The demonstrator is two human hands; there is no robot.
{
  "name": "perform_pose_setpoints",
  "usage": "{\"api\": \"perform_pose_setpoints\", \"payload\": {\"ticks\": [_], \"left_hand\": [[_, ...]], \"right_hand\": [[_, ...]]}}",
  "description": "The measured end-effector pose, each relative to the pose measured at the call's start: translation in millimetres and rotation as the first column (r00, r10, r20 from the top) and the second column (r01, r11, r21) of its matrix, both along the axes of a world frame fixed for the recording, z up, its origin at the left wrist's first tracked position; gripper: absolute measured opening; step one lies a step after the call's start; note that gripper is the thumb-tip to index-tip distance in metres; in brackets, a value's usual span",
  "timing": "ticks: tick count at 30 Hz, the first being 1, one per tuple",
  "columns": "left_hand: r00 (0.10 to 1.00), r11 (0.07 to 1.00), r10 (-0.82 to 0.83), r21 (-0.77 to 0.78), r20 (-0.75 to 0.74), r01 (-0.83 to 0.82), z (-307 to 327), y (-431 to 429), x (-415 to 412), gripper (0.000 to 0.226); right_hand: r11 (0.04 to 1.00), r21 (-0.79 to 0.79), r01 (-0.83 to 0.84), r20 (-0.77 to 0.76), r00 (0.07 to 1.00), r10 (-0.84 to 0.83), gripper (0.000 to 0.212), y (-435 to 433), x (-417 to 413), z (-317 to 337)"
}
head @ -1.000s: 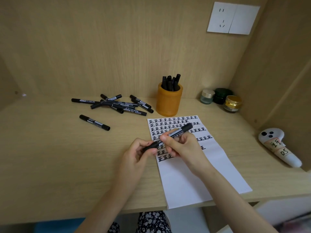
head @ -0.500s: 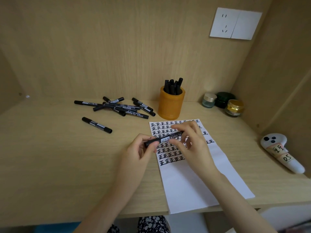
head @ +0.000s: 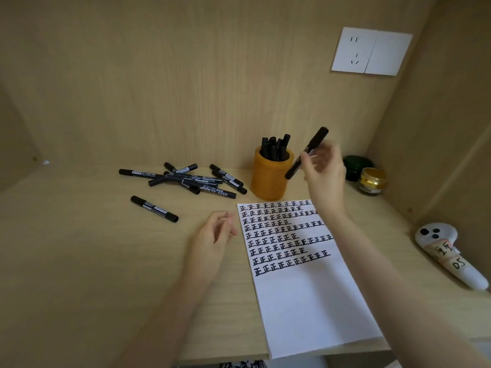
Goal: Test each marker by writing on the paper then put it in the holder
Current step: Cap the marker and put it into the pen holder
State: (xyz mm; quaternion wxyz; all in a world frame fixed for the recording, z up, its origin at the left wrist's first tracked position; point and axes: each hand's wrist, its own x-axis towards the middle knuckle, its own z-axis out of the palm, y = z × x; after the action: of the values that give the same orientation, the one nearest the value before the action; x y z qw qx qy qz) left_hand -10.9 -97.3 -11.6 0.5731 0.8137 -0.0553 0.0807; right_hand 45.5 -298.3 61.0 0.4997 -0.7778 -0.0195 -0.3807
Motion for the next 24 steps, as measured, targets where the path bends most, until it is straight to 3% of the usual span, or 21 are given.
{"api": "perform_pose_setpoints", "payload": {"ticks": [3,7,11,17,24], "left_hand": [[0.999,0.999,0.025,-0.03,0.022,-0.024,-5.9,2.9,2.1,0.018],[0.999,1.0,-0.014,0.01,0.031,0.013,-8.8,1.6,3.1,0.016],[0.999,1.0,-0.014,-0.004,0.034,0.014,-12.3,3.1,5.7,0.017],[0.999,0.999,-0.036,-0.019,0.038,0.036,-11.8,2.2,6.4,0.017],[0.998,0.999,-0.041,-0.016,0.036,0.042,-13.6,2.3,6.7,0.016]], "right_hand": [[0.998,0.027,0.062,0.054,0.997,-0.064,0.053,-6.8,29.0,8.6],[0.996,0.0,0.091,0.077,0.993,-0.09,0.063,-8.4,56.6,12.0],[0.996,-0.062,0.06,0.056,0.997,-0.057,0.058,-6.8,72.4,11.3],[0.969,-0.246,0.008,-0.149,0.988,-0.045,0.04,-5.9,76.0,0.2],[0.926,-0.377,0.015,-0.17,0.982,-0.085,0.039,-9.5,84.1,4.8]]}}
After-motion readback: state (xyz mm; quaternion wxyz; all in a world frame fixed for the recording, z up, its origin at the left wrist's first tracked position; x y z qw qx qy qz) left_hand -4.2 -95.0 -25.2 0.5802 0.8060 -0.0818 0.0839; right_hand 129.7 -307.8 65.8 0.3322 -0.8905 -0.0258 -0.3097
